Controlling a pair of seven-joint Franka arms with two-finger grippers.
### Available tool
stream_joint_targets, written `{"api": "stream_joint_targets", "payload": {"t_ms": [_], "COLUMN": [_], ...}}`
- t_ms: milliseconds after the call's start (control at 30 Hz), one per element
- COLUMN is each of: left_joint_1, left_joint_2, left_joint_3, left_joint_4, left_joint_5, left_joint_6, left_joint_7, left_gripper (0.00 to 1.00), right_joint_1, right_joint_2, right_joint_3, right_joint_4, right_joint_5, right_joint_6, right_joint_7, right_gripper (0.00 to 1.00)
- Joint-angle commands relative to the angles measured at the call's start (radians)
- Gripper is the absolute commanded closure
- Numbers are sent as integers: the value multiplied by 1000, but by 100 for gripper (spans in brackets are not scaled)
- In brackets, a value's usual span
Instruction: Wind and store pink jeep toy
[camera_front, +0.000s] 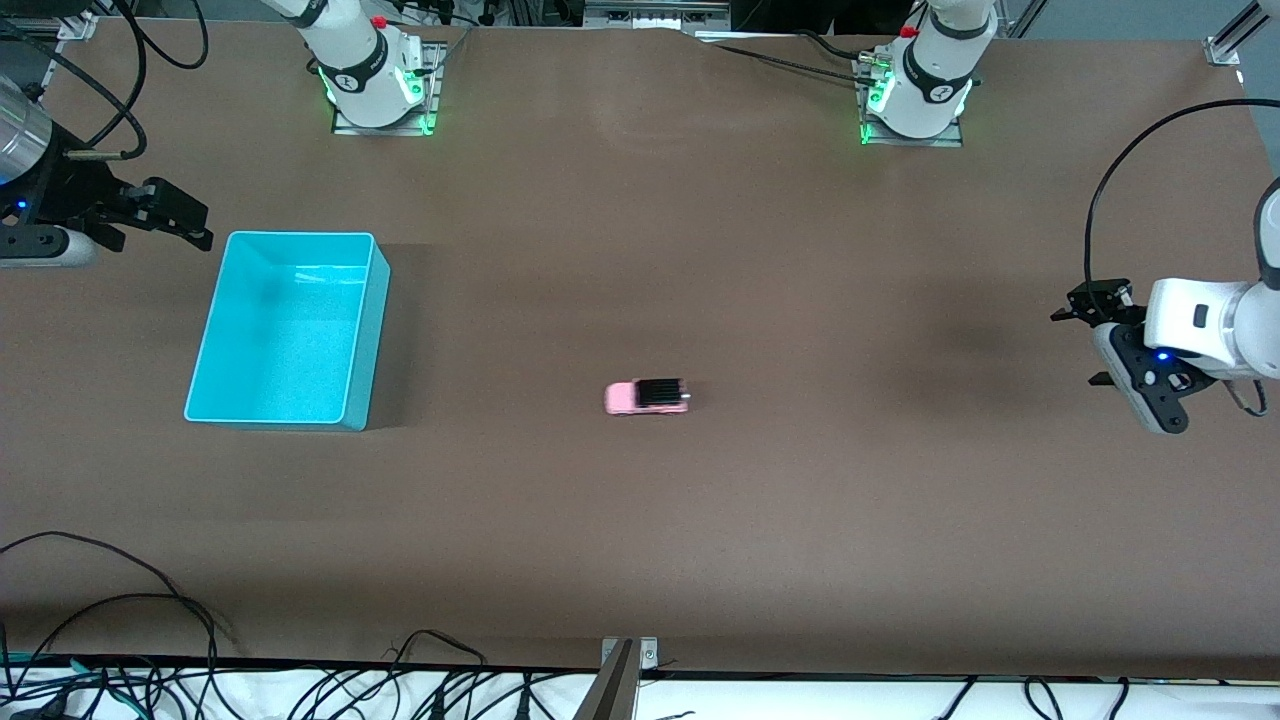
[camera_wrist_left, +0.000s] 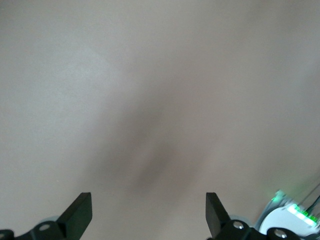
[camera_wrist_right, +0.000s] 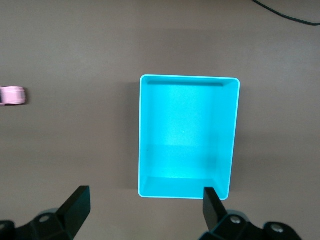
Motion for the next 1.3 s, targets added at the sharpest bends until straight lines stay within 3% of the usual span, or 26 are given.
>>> {"api": "stream_joint_targets", "payload": {"t_ms": [0,367,968,1135,1269], "left_joint_1": [1,-11,-48,-51,-49], "left_joint_2": [-36,-76,-85,-109,-131], "left_joint_3": [-18,-115,-107,-117,-115], "left_joint_4": [16,43,46,46,45], "left_joint_5": [-50,-40,-38,31,23], "left_joint_6": [-50,-73,-77,-77,-79], "left_joint_7": [-134,-341,-507,-519,-624], "left_gripper": [0,0,0,0,0], "right_joint_1": [1,1,1,8,9], "right_joint_2": [3,3,8,32,60], "right_joint_3": [-1,-1,0,3,3], "right_joint_4": [20,20,15,12,18], "right_joint_5": [-8,-8,-14,-16,-14], "right_joint_6": [-18,-20,-20,-17,2], "right_joint_7": [7,7,-14,-14,-114], "right_gripper": [0,0,0,0,0]}}
